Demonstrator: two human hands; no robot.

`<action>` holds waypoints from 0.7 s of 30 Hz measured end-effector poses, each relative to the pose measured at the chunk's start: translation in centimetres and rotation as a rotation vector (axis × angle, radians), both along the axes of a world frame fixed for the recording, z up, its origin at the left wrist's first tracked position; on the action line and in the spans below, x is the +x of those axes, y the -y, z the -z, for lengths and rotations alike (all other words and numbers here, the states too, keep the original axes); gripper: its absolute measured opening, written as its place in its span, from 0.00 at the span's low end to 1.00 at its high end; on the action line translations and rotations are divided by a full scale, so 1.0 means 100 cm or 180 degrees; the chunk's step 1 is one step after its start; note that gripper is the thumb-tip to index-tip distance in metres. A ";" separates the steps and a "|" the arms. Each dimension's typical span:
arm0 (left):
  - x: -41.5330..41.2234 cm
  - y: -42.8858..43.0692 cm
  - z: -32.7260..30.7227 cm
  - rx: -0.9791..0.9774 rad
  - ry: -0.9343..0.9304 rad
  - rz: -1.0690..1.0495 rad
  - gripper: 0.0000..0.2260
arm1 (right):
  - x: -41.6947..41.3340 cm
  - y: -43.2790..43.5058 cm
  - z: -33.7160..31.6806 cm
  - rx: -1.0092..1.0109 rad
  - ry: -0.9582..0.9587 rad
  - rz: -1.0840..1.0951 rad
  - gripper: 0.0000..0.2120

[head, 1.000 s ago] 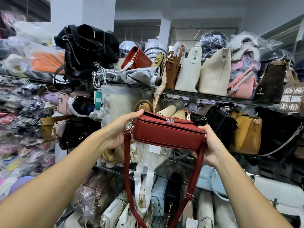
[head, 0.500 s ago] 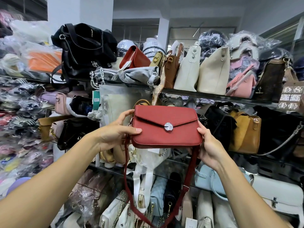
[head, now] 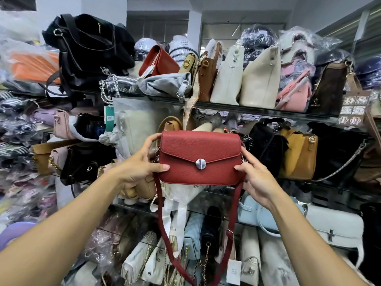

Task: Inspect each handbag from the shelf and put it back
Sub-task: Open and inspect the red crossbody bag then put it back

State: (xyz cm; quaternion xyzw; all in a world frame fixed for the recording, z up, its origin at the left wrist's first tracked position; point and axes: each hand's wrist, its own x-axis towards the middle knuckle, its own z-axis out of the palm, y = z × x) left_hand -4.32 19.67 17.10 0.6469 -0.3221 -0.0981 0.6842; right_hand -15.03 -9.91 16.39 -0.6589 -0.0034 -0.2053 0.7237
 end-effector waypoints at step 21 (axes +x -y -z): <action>0.062 0.056 0.123 0.0688 0.0063 0.0065 0.32 | -0.008 0.024 0.125 -0.1288 -0.0948 0.1528 0.30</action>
